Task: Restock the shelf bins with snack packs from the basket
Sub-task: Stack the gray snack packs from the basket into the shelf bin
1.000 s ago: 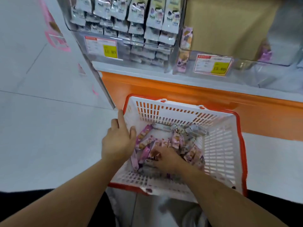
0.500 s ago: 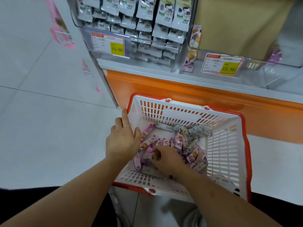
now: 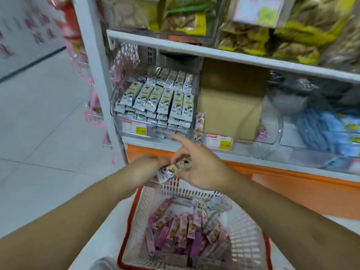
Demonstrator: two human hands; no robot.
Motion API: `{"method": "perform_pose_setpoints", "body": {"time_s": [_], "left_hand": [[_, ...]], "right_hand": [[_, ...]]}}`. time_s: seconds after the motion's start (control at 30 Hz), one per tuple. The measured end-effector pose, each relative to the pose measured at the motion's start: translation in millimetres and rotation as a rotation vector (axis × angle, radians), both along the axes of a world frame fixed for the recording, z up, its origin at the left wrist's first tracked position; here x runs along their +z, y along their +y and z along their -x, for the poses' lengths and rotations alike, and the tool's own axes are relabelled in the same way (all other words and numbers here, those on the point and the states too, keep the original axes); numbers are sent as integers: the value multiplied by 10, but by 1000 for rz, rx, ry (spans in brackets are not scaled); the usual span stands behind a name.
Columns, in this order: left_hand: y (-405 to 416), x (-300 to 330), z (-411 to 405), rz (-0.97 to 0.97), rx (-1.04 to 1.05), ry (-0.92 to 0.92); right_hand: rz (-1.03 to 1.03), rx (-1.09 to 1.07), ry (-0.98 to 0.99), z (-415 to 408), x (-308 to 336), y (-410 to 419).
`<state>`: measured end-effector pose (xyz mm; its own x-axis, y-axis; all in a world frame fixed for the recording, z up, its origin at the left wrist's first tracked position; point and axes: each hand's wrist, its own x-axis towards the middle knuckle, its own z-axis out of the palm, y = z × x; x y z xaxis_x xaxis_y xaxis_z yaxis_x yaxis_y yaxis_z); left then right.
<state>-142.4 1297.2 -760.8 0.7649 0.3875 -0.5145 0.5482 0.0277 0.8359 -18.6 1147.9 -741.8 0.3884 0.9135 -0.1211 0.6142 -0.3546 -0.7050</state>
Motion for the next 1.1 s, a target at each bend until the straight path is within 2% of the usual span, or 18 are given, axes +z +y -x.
{"method": "perform_pose_setpoints", "body": {"time_s": [0.1, 0.17, 0.23, 0.47, 0.67, 0.87, 0.93, 1.03, 1.1], "left_hand": [[-38, 438, 75, 218, -57, -173], [-58, 606, 142, 285, -93, -219], [-103, 651, 180, 287, -72, -248], [-180, 686, 161, 322, 236, -313], [-88, 687, 162, 335, 272, -316], [42, 770, 161, 363, 277, -291], [138, 790, 157, 256, 281, -257], [391, 743, 125, -153, 458, -166], [571, 732, 111, -267, 560, -171]], "right_hand": [[-56, 18, -121, -31, 483, -66], [-94, 23, -131, -8, 636, -138], [-98, 24, -160, 24, 685, -197], [-174, -87, -273, 65, 777, -82], [-140, -130, -260, 110, 707, 67], [-189, -206, -212, 140, 682, 220], [-194, -218, -237, 142, 740, 316], [-211, -193, -261, 106, 873, 597], [-224, -181, -266, 51, 953, 884]]}}
